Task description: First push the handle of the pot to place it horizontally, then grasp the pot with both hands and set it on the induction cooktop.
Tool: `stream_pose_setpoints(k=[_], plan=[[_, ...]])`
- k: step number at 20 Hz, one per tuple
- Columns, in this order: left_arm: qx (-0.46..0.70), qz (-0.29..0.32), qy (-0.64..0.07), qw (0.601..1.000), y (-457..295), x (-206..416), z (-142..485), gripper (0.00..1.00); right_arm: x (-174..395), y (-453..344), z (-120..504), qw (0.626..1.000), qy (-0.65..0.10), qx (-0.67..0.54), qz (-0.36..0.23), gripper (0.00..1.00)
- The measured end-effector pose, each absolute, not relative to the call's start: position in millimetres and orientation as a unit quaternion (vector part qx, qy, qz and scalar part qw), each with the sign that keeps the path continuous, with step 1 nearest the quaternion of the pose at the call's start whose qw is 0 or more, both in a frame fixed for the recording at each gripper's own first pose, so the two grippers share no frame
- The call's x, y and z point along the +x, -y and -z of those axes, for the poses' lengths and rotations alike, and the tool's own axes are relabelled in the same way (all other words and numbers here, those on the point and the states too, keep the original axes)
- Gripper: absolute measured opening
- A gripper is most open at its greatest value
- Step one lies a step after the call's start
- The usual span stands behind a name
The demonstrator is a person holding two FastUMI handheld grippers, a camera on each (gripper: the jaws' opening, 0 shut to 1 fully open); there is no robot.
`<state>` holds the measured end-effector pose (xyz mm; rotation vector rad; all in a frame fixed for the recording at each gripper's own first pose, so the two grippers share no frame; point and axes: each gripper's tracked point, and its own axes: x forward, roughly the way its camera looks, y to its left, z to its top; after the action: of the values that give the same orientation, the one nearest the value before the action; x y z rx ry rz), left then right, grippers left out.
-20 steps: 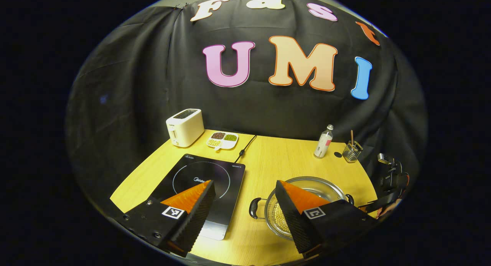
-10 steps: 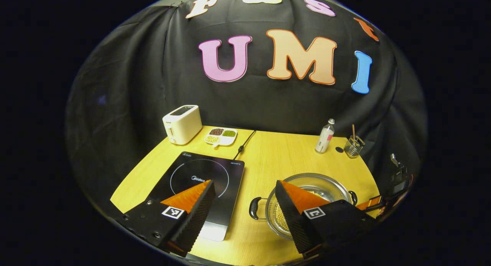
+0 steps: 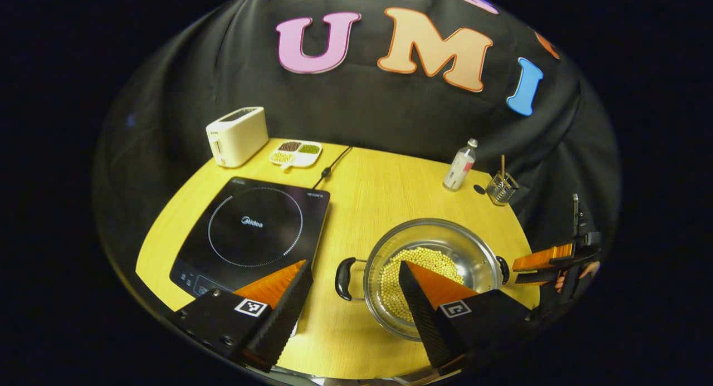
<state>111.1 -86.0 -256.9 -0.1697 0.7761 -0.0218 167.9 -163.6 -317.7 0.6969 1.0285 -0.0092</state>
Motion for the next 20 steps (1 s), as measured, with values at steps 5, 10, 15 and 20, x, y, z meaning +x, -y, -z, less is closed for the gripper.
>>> stream_pose_setpoints(k=[5,10,15,20], plan=[[-0.138,0.018,-0.439,0.888,94.6,121.8,299.2,0.96,184.7,147.7,342.6,0.799,-0.514,0.312,-0.02,0.92],[-0.155,0.011,-0.492,0.857,93.2,131.0,332.4,0.96,192.3,134.2,362.4,0.78,-0.543,0.308,-0.044,0.97],[-0.15,0.033,-0.552,0.82,107.7,131.5,362.5,0.96,191.7,115.2,380.1,0.763,-0.57,0.295,-0.073,0.86],[-0.124,0.043,-0.581,0.803,110.5,131.8,381.2,0.98,189.6,96.6,393.8,0.752,-0.594,0.268,-0.097,0.82]])
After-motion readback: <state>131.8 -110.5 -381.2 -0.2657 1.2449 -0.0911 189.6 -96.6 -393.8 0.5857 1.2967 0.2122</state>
